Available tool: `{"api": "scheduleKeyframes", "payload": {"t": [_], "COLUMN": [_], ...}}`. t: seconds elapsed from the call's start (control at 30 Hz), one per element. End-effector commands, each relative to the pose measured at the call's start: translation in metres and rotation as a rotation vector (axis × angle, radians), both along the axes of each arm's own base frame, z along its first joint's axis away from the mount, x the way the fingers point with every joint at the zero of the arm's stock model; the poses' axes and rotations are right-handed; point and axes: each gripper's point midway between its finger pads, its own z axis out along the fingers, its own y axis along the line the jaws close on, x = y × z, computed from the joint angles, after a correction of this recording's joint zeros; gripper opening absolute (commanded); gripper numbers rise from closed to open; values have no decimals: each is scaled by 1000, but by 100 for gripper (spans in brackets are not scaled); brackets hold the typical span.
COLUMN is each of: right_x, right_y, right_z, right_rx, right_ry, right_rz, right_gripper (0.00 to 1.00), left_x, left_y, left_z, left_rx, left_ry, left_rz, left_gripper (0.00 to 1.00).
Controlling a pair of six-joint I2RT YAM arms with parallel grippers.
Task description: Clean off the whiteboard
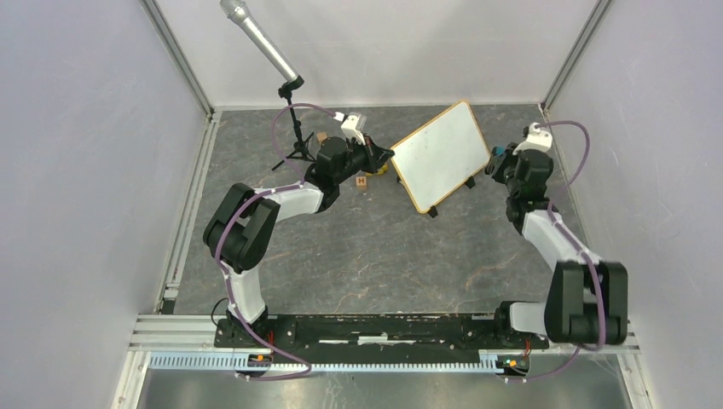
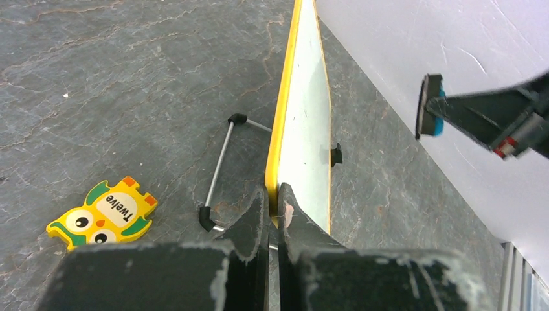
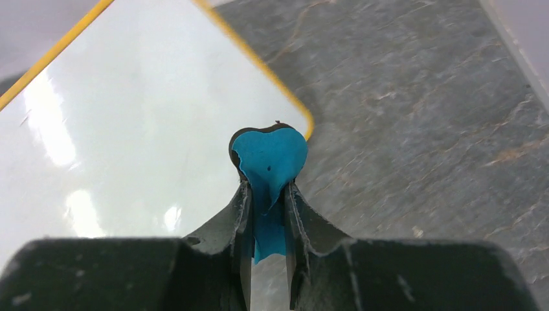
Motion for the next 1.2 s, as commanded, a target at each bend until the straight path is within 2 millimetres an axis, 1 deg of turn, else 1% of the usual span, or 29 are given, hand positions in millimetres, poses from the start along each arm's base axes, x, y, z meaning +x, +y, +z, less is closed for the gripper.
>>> {"api": "scheduleKeyframes", "payload": {"t": [0.0, 0.1, 0.13, 0.17, 0.2, 0.23, 0.27, 0.3, 0.37, 0.4, 0.47, 0.53, 0.57, 0.6, 0.63, 0.7, 0.77, 0.83, 0.9, 0.97, 1.03, 1.1, 1.13, 1.17], "right_x": [-53, -86, -98, -109, -118, -127, -132, -133, -126, -119, -100, -73, -61, -48, -36, -16, -7, -6, -9, -14, -25, -42, -51, -55], "right_y": [43, 95, 109, 117, 124, 125, 127, 128, 134, 140, 160, 181, 192, 204, 214, 235, 253, 261, 256, 237, 213, 189, 179, 176], "right_z": [-46, -71, -76, -82, -82, -84, -83, -79, -69, -60, -42, -8, 2, 18, 28, 43, 45, 33, 7, -29, -64, -103, -118, -117], "right_rx": [-123, -143, -164, -183, -201, -212, -214, -208, -184, -165, -88, -8, 38, 72, 100, 145, 160, 161, 174, 163, 171, 184, 210, 252], "right_ry": [158, 236, 261, 287, 295, 310, 308, 290, 245, 214, 145, 35, 4, -41, -67, -109, -121, -111, -79, -23, 34, 128, 172, 159], "right_rz": [117, 296, 341, 375, 405, 417, 431, 435, 440, 446, 475, 491, 505, 523, 530, 557, 587, 593, 563, 486, 405, 334, 303, 315], "right_gripper": [14, 14, 14, 14, 14, 14, 15, 16, 16, 16, 16, 16, 16, 16, 15, 15, 15, 15, 15, 14, 14, 15, 15, 15], "left_x": [-26, -27, -27, -28, -28, -29, -29, -29, -29, -28, -29, -29, -30, -29, -30, -30, -29, -29, -29, -29, -30, -29, -29, -28], "left_y": [-5, -4, -5, -4, -4, -4, -4, -4, -6, -8, -10, -11, -11, -11, -10, -10, -11, -11, -10, -10, -9, -9, -9, -9], "left_z": [-7, -4, -3, -2, -1, -2, -2, -3, -5, -6, -7, -9, -9, -9, -9, -9, -10, -10, -8, -7, -7, -8, -9, -8], "left_rx": [69, 75, 74, 74, 74, 73, 73, 71, 61, 55, 47, 43, 43, 43, 43, 44, 44, 47, 49, 52, 55, 54, 57, 58], "left_ry": [3, -4, -7, -8, -10, -10, -9, -5, 4, 11, 18, 24, 25, 22, 22, 23, 24, 23, 17, 12, 11, 12, 14, 13], "left_rz": [-79, -83, -86, -87, -87, -88, -89, -88, -94, -99, -105, -107, -108, -108, -107, -107, -109, -110, -110, -108, -107, -107, -106, -107], "left_gripper": [2, 2, 2, 2, 2, 2, 2, 2, 2, 2, 2, 2, 2, 2, 2, 2, 2, 2, 2, 2, 2, 2, 2, 2]}}
